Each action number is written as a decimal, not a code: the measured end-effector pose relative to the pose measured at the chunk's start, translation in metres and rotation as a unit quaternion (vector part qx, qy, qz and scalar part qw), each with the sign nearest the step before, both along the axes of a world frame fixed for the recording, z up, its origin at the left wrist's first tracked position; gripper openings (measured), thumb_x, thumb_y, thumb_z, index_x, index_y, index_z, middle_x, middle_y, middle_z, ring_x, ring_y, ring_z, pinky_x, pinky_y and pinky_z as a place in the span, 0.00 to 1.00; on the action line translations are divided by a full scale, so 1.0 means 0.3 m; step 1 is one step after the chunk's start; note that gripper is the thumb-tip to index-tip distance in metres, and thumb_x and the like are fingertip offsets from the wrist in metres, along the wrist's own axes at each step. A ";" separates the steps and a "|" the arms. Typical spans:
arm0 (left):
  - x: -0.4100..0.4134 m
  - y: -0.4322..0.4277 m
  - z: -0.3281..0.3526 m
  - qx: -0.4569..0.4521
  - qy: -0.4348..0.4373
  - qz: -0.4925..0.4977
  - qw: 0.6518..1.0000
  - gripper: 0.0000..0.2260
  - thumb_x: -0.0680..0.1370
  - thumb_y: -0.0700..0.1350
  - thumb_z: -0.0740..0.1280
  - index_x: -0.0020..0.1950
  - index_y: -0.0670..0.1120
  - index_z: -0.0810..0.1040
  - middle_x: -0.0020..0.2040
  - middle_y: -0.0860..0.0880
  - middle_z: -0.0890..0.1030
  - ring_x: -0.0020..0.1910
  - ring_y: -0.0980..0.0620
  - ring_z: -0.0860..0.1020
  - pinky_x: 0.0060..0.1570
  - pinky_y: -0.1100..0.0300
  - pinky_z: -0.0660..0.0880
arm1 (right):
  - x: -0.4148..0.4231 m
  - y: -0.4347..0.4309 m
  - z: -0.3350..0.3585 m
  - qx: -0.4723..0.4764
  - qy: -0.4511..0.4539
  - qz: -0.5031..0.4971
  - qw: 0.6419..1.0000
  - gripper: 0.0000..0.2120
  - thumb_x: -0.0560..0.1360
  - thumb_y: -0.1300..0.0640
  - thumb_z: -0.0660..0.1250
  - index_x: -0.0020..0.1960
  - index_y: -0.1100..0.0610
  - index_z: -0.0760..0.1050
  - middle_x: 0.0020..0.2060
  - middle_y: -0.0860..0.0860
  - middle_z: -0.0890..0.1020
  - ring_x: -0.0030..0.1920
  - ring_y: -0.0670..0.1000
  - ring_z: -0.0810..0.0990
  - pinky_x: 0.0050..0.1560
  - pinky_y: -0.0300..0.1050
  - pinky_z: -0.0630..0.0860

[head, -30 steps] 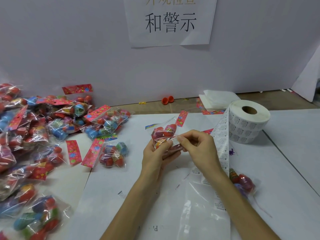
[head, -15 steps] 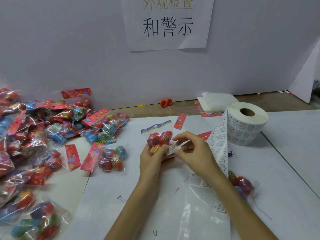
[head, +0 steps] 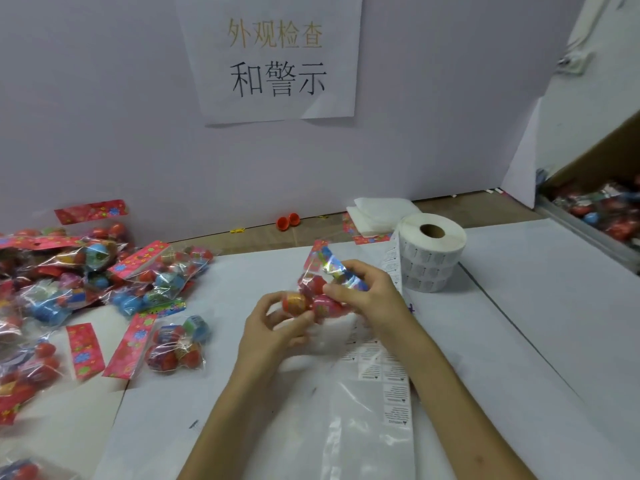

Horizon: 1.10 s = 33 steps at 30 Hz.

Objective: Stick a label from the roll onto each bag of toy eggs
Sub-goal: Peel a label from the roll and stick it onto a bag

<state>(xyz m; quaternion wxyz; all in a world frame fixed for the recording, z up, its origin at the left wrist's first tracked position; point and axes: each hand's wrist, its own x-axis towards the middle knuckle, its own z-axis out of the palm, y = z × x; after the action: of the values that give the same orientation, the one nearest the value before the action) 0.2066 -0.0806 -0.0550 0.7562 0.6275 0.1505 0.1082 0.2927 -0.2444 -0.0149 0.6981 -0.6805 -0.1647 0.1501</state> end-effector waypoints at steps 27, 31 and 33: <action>0.026 0.022 -0.042 0.072 0.038 0.048 0.996 0.07 0.85 0.40 0.64 0.51 0.41 0.81 0.42 0.39 0.86 0.35 0.38 0.82 0.36 0.51 0.80 | 0.386 -0.547 0.248 0.263 0.108 -0.291 0.913 0.04 0.81 0.61 0.66 0.54 0.58 0.78 0.44 0.53 0.83 0.40 0.49 0.82 0.42 0.40 0.77; 0.003 0.019 -0.049 0.282 0.013 0.087 0.955 0.10 0.82 0.38 0.66 0.46 0.51 0.81 0.37 0.50 0.85 0.31 0.53 0.81 0.31 0.59 0.77 | 0.295 -0.317 0.241 0.122 0.068 -0.174 0.975 0.06 0.81 0.64 0.63 0.50 0.58 0.79 0.39 0.54 0.82 0.34 0.48 0.80 0.39 0.39 0.75; -0.008 0.027 -0.044 0.373 0.031 0.110 0.921 0.09 0.79 0.39 0.67 0.45 0.53 0.80 0.35 0.54 0.84 0.34 0.56 0.81 0.36 0.57 0.77 | 0.244 -0.190 0.249 0.057 0.034 -0.089 0.994 0.06 0.80 0.64 0.64 0.50 0.58 0.81 0.40 0.53 0.83 0.36 0.48 0.82 0.39 0.38 0.76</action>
<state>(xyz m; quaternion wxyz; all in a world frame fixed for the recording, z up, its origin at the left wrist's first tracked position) 0.2042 -0.0726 -0.0683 0.4462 0.8464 0.1903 0.2196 0.3658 -0.3014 0.0597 0.7518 -0.6458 -0.0879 0.1006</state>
